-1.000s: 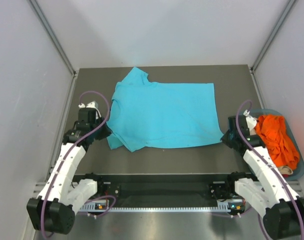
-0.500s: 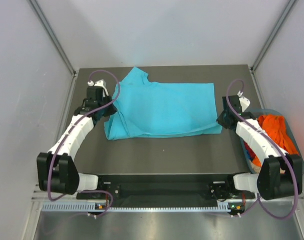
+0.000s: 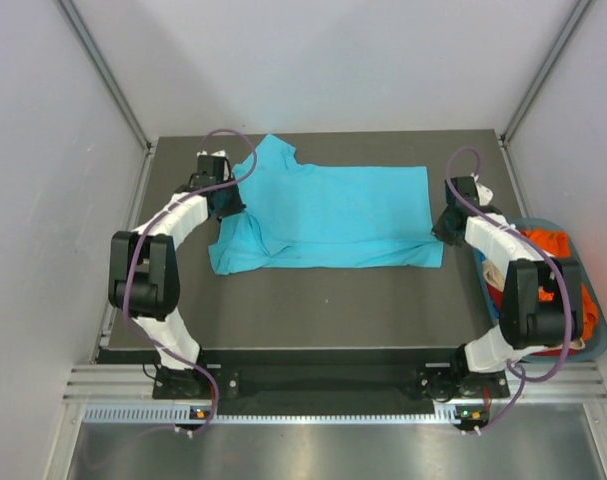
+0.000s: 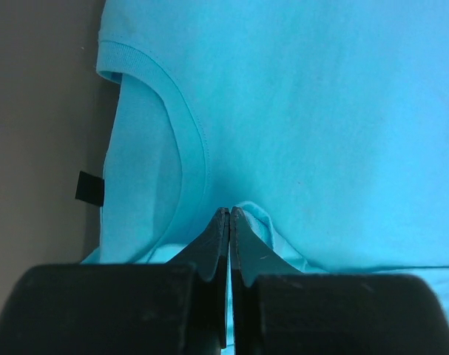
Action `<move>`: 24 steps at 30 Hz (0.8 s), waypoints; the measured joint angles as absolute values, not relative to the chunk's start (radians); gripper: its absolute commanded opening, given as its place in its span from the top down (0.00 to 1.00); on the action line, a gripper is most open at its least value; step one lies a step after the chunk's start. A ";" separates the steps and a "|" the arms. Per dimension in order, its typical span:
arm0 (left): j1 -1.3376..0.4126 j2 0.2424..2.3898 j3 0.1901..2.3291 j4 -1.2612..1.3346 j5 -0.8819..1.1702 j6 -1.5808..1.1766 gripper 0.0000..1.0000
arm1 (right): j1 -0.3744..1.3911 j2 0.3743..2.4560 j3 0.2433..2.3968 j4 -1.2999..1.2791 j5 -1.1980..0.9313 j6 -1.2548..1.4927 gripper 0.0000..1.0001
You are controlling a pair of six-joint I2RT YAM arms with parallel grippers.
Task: Fold and stack the t-shirts
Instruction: Fold the tshirt
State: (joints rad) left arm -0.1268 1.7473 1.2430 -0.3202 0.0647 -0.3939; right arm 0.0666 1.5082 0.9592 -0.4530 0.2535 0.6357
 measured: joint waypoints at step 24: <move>-0.127 1.778 1.330 -0.379 -0.107 -0.420 1.00 | 0.062 1.634 1.031 -0.420 0.201 0.532 1.00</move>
